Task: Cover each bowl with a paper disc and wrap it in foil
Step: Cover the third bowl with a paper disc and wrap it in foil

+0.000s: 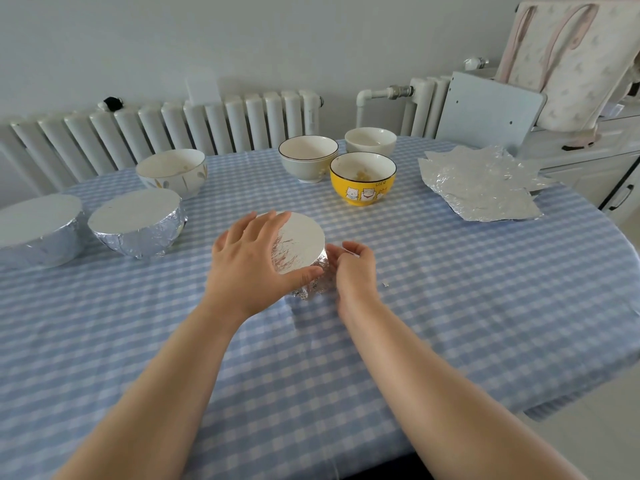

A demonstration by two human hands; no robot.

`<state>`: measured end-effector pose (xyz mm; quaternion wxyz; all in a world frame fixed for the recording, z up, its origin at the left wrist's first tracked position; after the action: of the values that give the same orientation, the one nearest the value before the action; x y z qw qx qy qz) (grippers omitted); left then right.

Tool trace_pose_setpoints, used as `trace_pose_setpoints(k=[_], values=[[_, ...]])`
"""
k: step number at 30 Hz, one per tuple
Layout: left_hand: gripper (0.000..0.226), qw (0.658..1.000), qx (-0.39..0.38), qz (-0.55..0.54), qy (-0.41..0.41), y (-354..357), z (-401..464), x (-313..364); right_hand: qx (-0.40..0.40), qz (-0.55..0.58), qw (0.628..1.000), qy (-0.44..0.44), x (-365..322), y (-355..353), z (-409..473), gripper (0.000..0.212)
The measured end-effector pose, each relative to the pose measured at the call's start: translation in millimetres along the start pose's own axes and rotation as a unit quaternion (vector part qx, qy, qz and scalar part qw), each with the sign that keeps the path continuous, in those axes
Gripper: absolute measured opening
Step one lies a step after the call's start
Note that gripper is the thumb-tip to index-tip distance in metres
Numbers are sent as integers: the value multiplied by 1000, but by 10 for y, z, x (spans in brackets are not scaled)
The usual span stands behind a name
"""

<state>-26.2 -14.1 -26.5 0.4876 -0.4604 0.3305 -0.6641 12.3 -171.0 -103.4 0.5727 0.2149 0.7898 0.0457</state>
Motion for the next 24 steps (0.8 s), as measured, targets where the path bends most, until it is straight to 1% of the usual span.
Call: trace_pose_setpoints(k=[2,6,9,11,13,16,19,22,24], values=[[105,1000,-3,10,-13,16,8,2,-2,17,1000,-21,-50,-26,-8,26],[105,997,11,48,-64,53,33,35,-44,-50,995,-76,-145,14,-33,24],[99,993,13,68,-92,89,31,89,-57,-81,991,-86,-157,60,13,33],[100,992,1,81,-101,103,16,114,-75,-100,988,-89,-164,92,27,36],[105,991,-33,82,-102,109,9,98,-96,-114,985,-92,-141,128,25,33],[111,989,-90,49,-110,9,37,7,-106,-128,981,-99,-108,156,45,27],[117,990,-109,31,-82,-54,83,-65,-99,-135,981,-95,-121,150,62,26],[134,986,-148,64,-50,76,73,-101,-102,-139,981,-89,-110,167,61,27],[139,985,-147,74,-53,117,78,-114,-105,-137,981,-90,-97,181,53,24]])
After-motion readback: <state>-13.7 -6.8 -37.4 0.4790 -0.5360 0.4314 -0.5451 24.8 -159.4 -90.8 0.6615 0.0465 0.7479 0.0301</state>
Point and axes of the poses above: each hand's wrist, its own z-axis towards the middle knuckle, its own y-axis out of the palm, x = y × z, the point moved 7 cm from there along z, towards the middle knuckle, and after that the axes turned 1 degree about z, right-handed, at the moved point
